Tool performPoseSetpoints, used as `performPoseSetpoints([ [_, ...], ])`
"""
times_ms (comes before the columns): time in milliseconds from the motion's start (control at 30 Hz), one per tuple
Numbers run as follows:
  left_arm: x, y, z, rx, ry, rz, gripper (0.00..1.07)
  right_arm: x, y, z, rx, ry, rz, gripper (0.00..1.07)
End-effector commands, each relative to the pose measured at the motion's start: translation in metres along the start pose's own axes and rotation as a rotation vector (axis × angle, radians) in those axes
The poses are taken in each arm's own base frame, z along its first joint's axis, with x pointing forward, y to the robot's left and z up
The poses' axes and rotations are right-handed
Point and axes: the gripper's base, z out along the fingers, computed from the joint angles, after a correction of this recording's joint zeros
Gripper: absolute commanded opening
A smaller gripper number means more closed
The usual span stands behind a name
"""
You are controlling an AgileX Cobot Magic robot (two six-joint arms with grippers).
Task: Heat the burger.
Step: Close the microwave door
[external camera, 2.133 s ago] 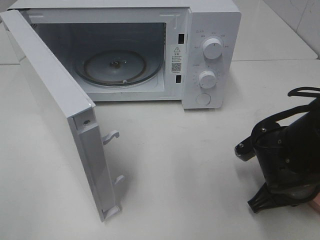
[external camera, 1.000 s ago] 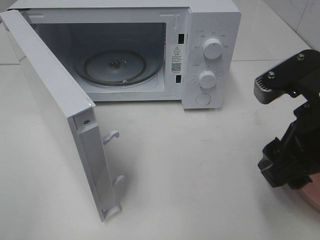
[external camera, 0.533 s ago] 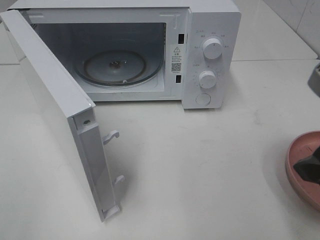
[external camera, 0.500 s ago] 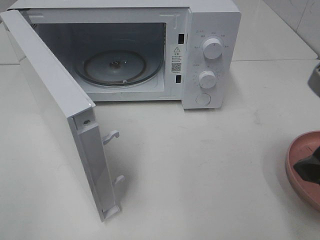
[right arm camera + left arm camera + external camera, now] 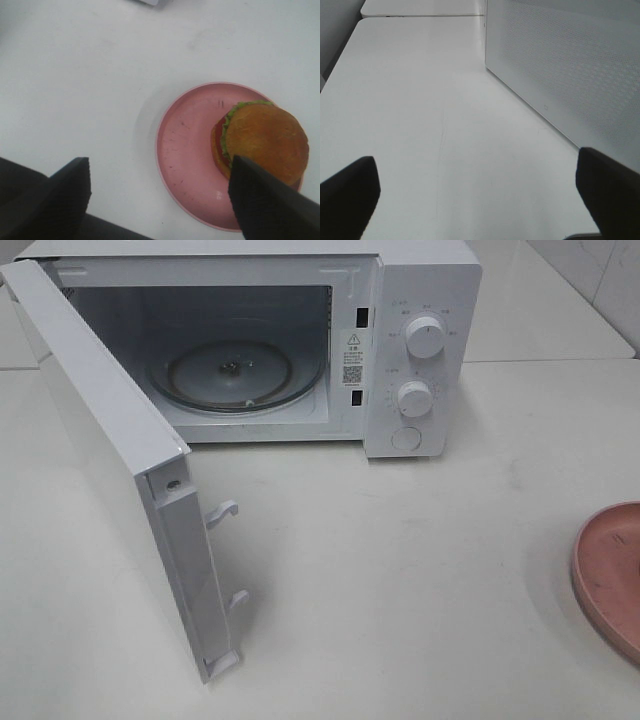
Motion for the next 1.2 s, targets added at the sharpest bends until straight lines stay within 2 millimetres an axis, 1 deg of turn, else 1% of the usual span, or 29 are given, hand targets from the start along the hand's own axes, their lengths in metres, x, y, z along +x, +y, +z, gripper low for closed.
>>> performPoseSetpoints([
  [33, -0.001, 0.000, -0.001, 0.000, -0.020, -0.006, 1.01, 0.007, -0.004, -0.009, 0.028, -0.042, 0.021, 0.76],
  [100, -0.001, 0.000, -0.001, 0.000, -0.020, -0.006, 1.01, 0.021, -0.006, -0.015, 0.048, -0.093, 0.066, 0.76],
  [200, -0.001, 0.000, -0.001, 0.000, -0.020, -0.006, 1.01, 0.026, -0.006, -0.015, 0.055, -0.100, 0.078, 0.76],
  [233, -0.001, 0.000, -0.001, 0.000, -0.020, -0.006, 1.01, 0.036, -0.006, -0.014, 0.070, -0.117, 0.102, 0.76],
  [267, -0.001, 0.000, -0.001, 0.000, -0.020, -0.006, 1.01, 0.042, -0.006, -0.012, 0.080, -0.122, 0.112, 0.76],
  [300, -0.001, 0.000, -0.001, 0.000, -0.020, -0.006, 1.01, 0.042, -0.006, -0.012, 0.080, -0.122, 0.112, 0.76],
  [333, -0.001, 0.000, -0.001, 0.000, -0.020, -0.006, 1.01, 0.049, -0.006, -0.010, 0.099, -0.133, 0.131, 0.76],
  [467, -0.001, 0.000, -0.001, 0.000, -0.020, -0.006, 1.01, 0.056, -0.005, -0.009, 0.120, -0.190, 0.154, 0.76],
  [533, -0.001, 0.000, -0.001, 0.000, -0.020, -0.006, 1.01, 0.062, -0.003, -0.015, 0.139, -0.242, 0.164, 0.76],
  [733, -0.001, 0.000, -0.001, 0.000, -0.020, -0.006, 1.01, 0.068, -0.002, -0.021, 0.175, -0.291, 0.195, 0.76],
  [800, -0.001, 0.000, -0.001, 0.000, -0.020, -0.006, 1.01, 0.074, 0.000, -0.026, 0.214, -0.342, 0.223, 0.76],
  [1200, -0.001, 0.000, -0.001, 0.000, -0.020, -0.006, 1.01, 0.074, 0.000, -0.026, 0.224, -0.339, 0.228, 0.76],
])
